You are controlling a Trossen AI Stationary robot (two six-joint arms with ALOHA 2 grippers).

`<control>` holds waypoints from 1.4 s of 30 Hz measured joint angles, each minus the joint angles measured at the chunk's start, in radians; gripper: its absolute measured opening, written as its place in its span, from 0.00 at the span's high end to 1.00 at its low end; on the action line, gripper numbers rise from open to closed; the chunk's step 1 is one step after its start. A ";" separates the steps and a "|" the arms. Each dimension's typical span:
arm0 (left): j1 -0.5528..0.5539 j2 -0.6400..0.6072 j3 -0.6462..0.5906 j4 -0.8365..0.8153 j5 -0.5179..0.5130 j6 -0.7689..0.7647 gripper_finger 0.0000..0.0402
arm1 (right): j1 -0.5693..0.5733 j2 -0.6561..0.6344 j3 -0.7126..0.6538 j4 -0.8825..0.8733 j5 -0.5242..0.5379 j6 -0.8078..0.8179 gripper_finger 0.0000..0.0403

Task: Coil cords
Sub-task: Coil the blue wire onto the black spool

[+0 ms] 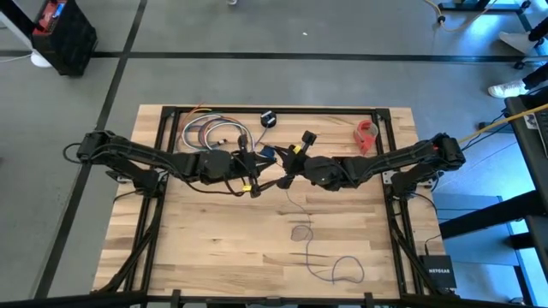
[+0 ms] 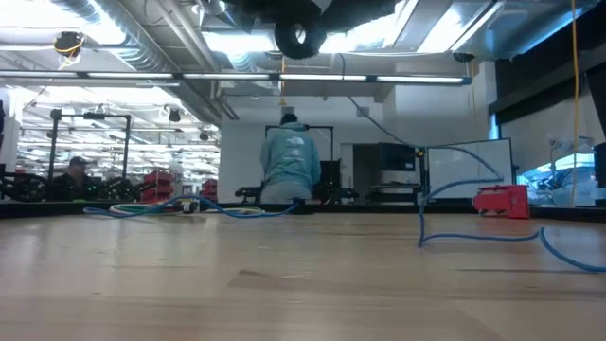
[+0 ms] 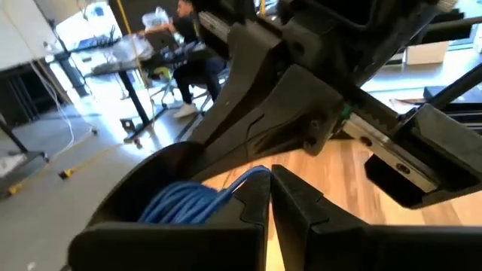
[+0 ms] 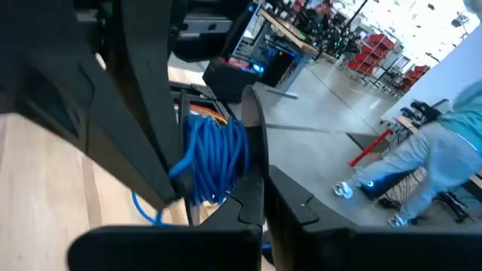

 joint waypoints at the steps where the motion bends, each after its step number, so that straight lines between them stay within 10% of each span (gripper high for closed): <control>1: -0.005 0.001 0.000 0.010 -0.003 0.019 0.99 | 0.000 0.000 0.000 0.016 0.001 -0.003 0.99; 18: -0.010 0.000 0.004 0.023 0.012 0.071 0.98 | 0.000 -0.003 -0.001 0.303 -0.028 -0.112 0.99; 30: -0.009 0.004 0.000 -0.077 0.012 0.003 0.66 | 0.000 -0.011 0.021 0.322 -0.021 -0.137 0.99; 42: -0.012 0.003 0.000 -0.131 0.008 0.000 0.63 | 0.000 -0.012 0.078 0.239 -0.018 -0.161 0.99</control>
